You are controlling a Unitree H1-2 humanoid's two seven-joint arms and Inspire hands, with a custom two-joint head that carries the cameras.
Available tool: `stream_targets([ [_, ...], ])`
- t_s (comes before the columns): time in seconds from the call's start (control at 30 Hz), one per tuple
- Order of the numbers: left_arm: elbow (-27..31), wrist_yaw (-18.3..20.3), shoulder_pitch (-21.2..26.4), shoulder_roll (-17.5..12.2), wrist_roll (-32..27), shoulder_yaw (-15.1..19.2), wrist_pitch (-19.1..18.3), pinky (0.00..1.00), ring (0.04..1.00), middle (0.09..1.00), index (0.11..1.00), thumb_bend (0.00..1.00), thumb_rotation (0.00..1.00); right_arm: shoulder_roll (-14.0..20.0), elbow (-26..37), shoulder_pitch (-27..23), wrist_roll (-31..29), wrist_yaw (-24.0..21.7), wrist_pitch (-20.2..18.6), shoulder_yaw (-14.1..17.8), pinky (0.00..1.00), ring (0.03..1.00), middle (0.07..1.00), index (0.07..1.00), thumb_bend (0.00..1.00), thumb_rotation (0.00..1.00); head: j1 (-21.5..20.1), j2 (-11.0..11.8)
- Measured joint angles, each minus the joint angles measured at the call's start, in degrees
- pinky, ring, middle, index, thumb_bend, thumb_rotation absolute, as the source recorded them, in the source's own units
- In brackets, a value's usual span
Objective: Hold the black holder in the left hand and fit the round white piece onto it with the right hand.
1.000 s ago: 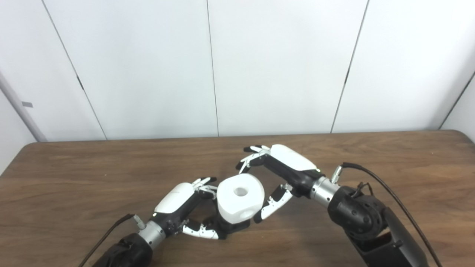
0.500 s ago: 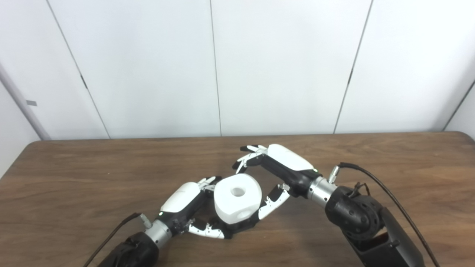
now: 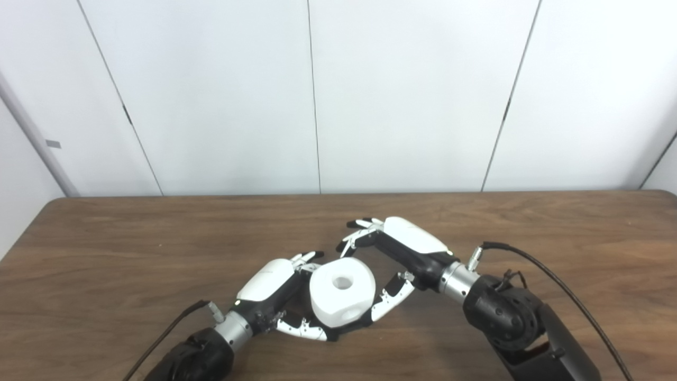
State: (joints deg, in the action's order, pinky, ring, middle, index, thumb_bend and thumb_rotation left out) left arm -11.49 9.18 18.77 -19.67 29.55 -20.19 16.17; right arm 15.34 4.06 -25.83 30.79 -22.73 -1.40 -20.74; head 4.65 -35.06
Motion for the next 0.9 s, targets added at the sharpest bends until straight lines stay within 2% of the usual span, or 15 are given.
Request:
stream_targets([
  [0.13, 0.8, 0.4, -0.2, 0.0, 0.0, 0.1, -0.8, 1.00, 0.981, 0.793, 0.480, 0.52, 0.06, -0.1, -0.8, 0.4, 0.2, 1.2, 1.2, 0.0, 1.00, 0.939, 0.767, 0.480, 0.53, 0.14, 0.0, 0.0],
  [0.9, 2.3, 1.2, -0.7, 0.0, -0.4, 0.1, -1.9, 1.00, 0.978, 0.788, 0.480, 0.52, 0.05, -0.1, -1.9, 1.5, 1.7, 2.1, 1.8, -0.3, 1.00, 0.941, 0.769, 0.479, 0.53, 0.14, 0.0, -0.9],
])
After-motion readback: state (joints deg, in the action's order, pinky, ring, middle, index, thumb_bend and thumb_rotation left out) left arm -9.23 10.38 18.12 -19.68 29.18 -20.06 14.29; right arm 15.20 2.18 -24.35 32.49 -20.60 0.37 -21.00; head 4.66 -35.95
